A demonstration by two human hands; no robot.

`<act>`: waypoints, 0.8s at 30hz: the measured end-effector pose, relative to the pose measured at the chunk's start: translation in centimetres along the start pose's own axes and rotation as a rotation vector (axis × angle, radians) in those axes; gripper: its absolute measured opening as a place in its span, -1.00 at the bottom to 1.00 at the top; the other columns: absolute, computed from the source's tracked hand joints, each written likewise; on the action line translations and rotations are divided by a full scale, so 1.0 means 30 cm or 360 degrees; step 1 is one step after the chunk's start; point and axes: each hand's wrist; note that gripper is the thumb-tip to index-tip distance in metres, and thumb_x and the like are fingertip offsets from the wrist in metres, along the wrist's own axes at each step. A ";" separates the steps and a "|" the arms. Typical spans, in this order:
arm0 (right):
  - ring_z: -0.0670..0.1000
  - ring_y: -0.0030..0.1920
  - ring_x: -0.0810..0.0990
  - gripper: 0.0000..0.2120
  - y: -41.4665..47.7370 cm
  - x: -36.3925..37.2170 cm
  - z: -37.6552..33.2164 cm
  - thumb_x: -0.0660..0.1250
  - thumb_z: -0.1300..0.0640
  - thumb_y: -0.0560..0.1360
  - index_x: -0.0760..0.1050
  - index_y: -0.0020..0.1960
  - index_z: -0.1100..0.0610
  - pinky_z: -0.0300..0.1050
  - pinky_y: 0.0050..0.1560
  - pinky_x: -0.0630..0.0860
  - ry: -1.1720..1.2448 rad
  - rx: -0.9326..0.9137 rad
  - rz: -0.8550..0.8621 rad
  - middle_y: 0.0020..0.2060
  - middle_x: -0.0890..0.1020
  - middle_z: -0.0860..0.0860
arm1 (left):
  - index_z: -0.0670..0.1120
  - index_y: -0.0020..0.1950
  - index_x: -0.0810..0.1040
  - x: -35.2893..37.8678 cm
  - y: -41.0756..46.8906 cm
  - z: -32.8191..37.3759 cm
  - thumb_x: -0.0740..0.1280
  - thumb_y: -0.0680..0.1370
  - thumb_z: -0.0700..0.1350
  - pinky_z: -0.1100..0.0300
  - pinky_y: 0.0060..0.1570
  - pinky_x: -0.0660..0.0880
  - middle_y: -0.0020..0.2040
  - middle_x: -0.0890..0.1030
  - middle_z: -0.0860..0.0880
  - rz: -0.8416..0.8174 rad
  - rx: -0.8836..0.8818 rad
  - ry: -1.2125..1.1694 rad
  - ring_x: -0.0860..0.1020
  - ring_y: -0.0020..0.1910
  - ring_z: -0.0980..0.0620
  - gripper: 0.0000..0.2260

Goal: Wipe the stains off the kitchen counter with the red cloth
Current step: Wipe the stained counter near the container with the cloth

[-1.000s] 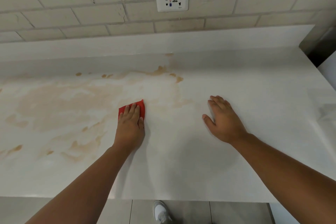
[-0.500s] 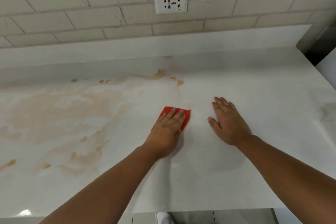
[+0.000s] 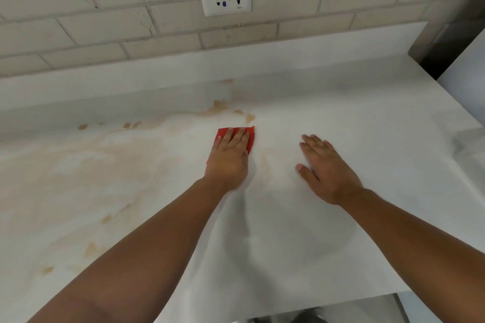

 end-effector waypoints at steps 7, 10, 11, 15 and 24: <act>-0.02 0.55 0.05 -0.33 0.003 -0.023 -0.005 -0.08 -0.18 0.58 0.19 0.53 0.22 -0.05 0.55 -0.03 0.0238 0.0012 0.0050 0.54 0.19 0.07 | -0.03 0.57 0.23 0.019 -0.138 -0.023 0.03 0.64 -0.03 0.04 0.55 -0.03 0.58 0.19 0.03 -0.0218 0.0684 -0.0056 0.05 0.58 0.01 -0.53; -0.03 0.53 0.16 -0.41 0.018 -0.063 0.013 0.02 -0.09 0.57 0.26 0.51 0.19 -0.06 0.53 0.06 0.0543 0.0116 0.0071 0.51 0.28 0.05 | -0.09 0.55 0.27 -0.013 -0.138 -0.122 0.00 0.61 0.00 0.11 0.54 -0.06 0.56 0.24 -0.05 -0.0126 0.0476 -0.0047 0.12 0.57 -0.05 -0.49; -0.04 0.52 0.18 -0.43 0.018 -0.073 0.023 0.04 -0.06 0.57 0.27 0.51 0.17 -0.05 0.53 0.11 0.0577 0.0119 0.0096 0.50 0.30 0.03 | -0.10 0.55 0.25 -0.022 -0.115 -0.129 -0.02 0.60 0.00 0.12 0.53 -0.08 0.55 0.25 -0.07 -0.0092 0.0349 -0.0033 0.14 0.56 -0.08 -0.48; -0.01 0.43 0.37 -0.51 -0.020 -0.104 0.072 0.13 0.10 0.53 0.39 0.43 0.17 -0.05 0.44 0.30 0.0425 0.0028 0.0314 0.42 0.44 0.03 | -0.07 0.59 0.15 -0.008 0.032 -0.026 -0.04 0.58 -0.03 0.02 0.53 -0.08 0.59 0.16 -0.02 -0.0056 -0.0027 0.0008 0.05 0.58 -0.06 -0.45; 0.14 0.27 0.50 -0.65 -0.083 -0.122 0.181 0.24 0.23 0.47 0.54 0.23 0.29 0.06 0.33 0.42 0.0267 -0.0208 0.0453 0.23 0.58 0.17 | 0.03 0.55 0.26 0.080 -0.038 0.331 0.02 0.60 -0.09 0.07 0.55 -0.08 0.56 0.23 0.09 -0.0202 0.0559 -0.0160 0.04 0.58 0.06 -0.51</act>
Point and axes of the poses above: each hand's wrist, its own y-axis towards the middle knuckle, its own x-axis out of the palm, z = x × y
